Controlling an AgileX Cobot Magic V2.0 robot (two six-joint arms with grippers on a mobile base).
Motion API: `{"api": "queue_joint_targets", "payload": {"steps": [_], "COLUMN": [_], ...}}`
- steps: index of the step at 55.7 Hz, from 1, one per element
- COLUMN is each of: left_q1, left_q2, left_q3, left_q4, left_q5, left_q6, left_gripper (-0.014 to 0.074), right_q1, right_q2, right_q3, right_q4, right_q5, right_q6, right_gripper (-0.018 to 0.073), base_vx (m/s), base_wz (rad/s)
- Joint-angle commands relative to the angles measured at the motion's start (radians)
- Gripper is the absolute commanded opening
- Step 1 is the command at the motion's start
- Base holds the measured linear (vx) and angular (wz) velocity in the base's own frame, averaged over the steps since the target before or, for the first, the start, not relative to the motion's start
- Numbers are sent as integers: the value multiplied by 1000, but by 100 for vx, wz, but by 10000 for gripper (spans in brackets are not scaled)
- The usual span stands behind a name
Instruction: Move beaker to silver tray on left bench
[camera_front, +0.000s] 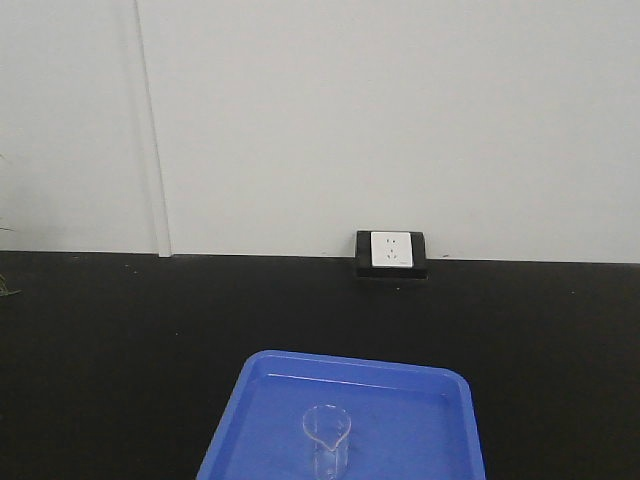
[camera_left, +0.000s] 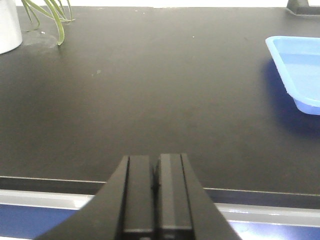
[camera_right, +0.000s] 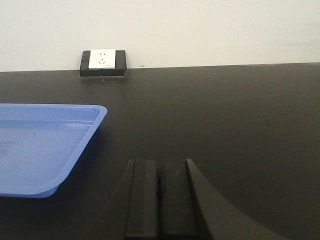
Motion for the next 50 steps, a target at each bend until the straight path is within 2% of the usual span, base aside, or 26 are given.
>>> {"api": "queue_joint_targets", "payload": {"steps": [1,13,19,28,41,50], "left_q1": [-5,-5,-5,-5,-5,-5], "left_q2": [-16,-16,-16,-16,-16,-16], "left_q3": [28,28,28,28,28,28], "left_q4": [-7,-7,-7,-7,-7,-7], "left_q5": [-77,-77,-77,-77,-77,-77], "left_q6": [-6,-6,-6,-6,-6,-6], "left_gripper": [1,1,1,1,1,1], "right_q1": [-5,-5,-5,-4,-4,-4], "right_q2": [-18,-18,-18,28,444,701], "right_q3": [11,11,-4,-154,-489,-634], "right_q4": [-7,-7,5,1,-16,-8], "right_q5": [-84,-99,-198,-280,-297,-322], "right_q6": [-7,-7,23,43,-8,-3], "right_gripper": [-8,-8,-8,-8,-8,-8], "base_vx": [0,0,0,0,0,0], "base_wz": [0,0,0,0,0,0]}}
